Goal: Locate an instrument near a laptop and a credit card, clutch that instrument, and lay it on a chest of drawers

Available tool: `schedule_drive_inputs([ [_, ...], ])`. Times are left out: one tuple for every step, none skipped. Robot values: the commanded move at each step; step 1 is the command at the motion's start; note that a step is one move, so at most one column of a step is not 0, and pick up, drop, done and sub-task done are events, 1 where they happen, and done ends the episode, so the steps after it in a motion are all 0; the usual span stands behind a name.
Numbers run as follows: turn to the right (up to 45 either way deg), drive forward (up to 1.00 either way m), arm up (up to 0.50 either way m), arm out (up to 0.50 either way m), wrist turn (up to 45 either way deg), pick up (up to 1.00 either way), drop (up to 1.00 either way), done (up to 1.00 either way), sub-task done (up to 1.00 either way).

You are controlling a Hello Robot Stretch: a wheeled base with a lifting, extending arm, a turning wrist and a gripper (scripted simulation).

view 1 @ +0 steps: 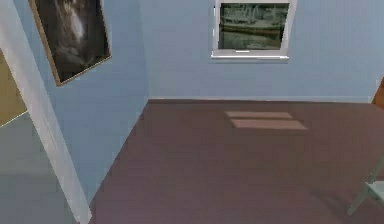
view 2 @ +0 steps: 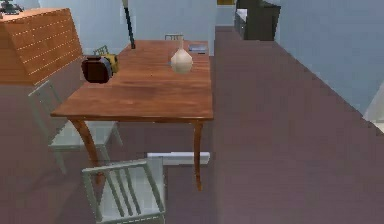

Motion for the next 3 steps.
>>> schedule_drive_inputs([
  [0.0,0.75,0.0,0.0,0.0,0.0,0.0,0.0,0.0],
  [45.0,0.0,0.0,0.0,0.0,0.0,0.0,0.0,0.0],
  [18.0,0.0,0.0,0.0,0.0,0.0,0.0,0.0,0.0],
])
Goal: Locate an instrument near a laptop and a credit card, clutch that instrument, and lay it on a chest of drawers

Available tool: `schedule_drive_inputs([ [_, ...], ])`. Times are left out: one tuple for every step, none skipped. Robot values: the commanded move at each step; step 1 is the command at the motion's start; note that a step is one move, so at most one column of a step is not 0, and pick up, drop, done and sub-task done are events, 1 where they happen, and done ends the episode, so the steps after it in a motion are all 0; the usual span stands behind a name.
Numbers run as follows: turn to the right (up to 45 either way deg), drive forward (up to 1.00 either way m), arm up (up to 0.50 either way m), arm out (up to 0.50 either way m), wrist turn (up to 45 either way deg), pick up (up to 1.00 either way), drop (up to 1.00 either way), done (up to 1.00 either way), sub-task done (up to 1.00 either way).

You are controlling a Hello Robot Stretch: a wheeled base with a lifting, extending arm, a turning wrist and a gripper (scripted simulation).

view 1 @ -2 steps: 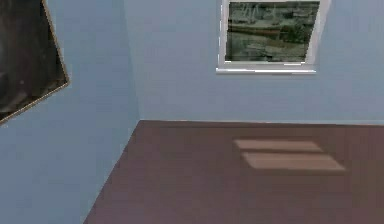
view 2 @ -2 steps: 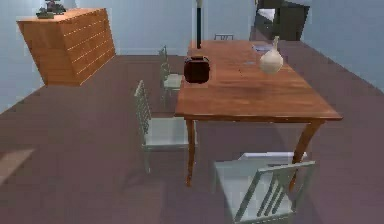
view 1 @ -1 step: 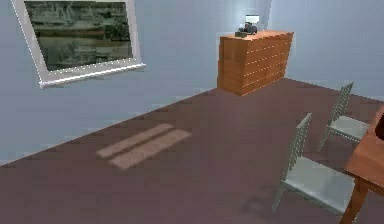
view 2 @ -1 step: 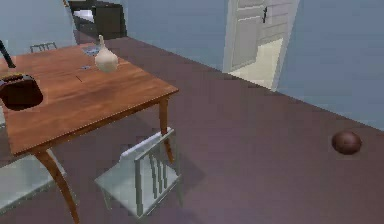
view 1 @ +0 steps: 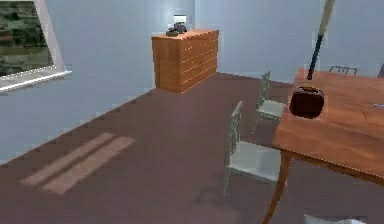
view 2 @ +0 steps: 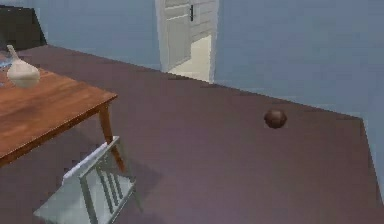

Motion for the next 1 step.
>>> schedule_drive_inputs([
  [0.0,0.55,0.0,0.0,0.0,0.0,0.0,0.0,0.0],
])
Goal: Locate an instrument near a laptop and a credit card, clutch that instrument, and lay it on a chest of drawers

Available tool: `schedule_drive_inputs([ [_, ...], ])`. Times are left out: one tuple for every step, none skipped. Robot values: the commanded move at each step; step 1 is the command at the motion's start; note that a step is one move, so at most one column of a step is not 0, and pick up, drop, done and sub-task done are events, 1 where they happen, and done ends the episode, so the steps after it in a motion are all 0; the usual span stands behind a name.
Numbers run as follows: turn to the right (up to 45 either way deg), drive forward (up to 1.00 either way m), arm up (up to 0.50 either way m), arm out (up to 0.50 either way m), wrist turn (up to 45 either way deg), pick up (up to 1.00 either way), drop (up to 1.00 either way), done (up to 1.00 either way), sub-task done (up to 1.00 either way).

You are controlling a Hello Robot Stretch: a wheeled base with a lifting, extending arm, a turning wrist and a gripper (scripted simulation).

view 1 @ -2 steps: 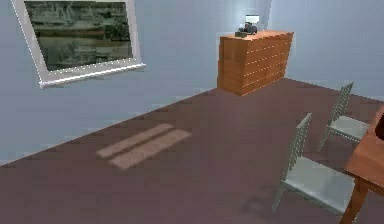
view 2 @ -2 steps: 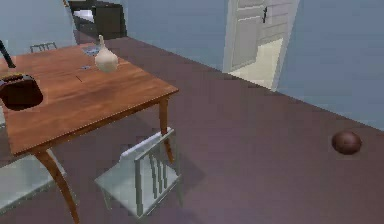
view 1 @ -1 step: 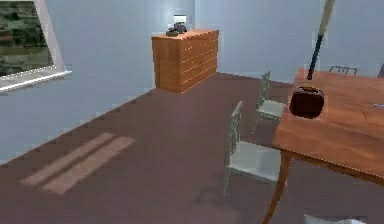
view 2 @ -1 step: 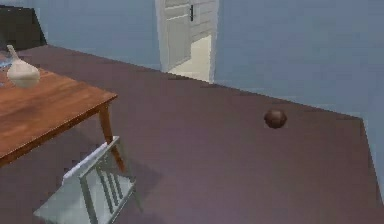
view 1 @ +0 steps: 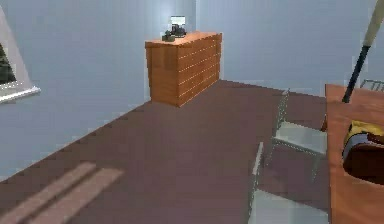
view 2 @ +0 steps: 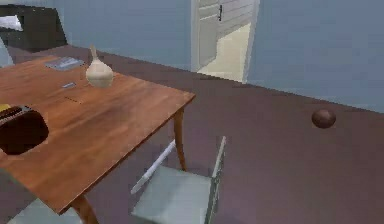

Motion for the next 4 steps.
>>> schedule_drive_inputs([
  [-39.0,0.0,0.0,0.0,0.0,0.0,0.0,0.0,0.0],
  [45.0,0.0,0.0,0.0,0.0,0.0,0.0,0.0,0.0],
  [0.0,0.55,0.0,0.0,0.0,0.0,0.0,0.0,0.0],
  [-18.0,0.0,0.0,0.0,0.0,0.0,0.0,0.0,0.0],
])
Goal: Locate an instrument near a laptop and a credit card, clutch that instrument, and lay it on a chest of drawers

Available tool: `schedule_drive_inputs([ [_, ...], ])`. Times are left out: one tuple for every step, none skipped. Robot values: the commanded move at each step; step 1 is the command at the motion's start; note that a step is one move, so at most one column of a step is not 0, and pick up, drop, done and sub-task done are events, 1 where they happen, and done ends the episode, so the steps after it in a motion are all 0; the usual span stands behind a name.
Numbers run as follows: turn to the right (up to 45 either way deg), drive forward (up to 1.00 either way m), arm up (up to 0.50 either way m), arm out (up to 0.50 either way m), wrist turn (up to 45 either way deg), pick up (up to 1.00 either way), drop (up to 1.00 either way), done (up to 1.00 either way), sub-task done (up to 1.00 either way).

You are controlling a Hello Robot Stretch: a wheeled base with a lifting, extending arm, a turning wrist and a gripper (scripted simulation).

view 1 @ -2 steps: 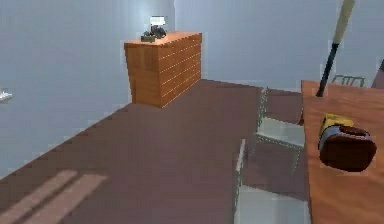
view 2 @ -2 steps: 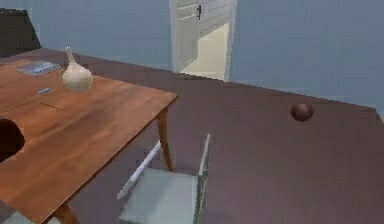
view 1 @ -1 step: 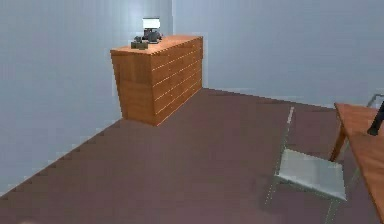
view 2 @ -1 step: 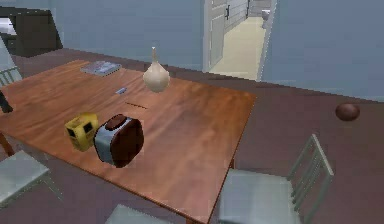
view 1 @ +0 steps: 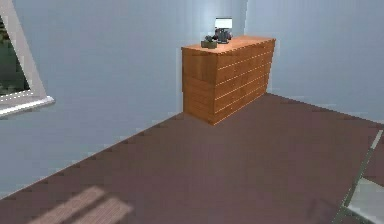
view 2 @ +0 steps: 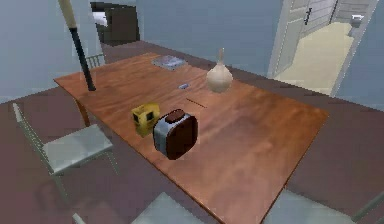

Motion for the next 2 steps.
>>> schedule_drive_inputs([
  [0.0,0.0,0.5,0.0,0.0,0.0,0.0,0.0,0.0],
  [0.0,0.0,0.38,0.0,0.0,0.0,0.0,0.0,0.0],
])
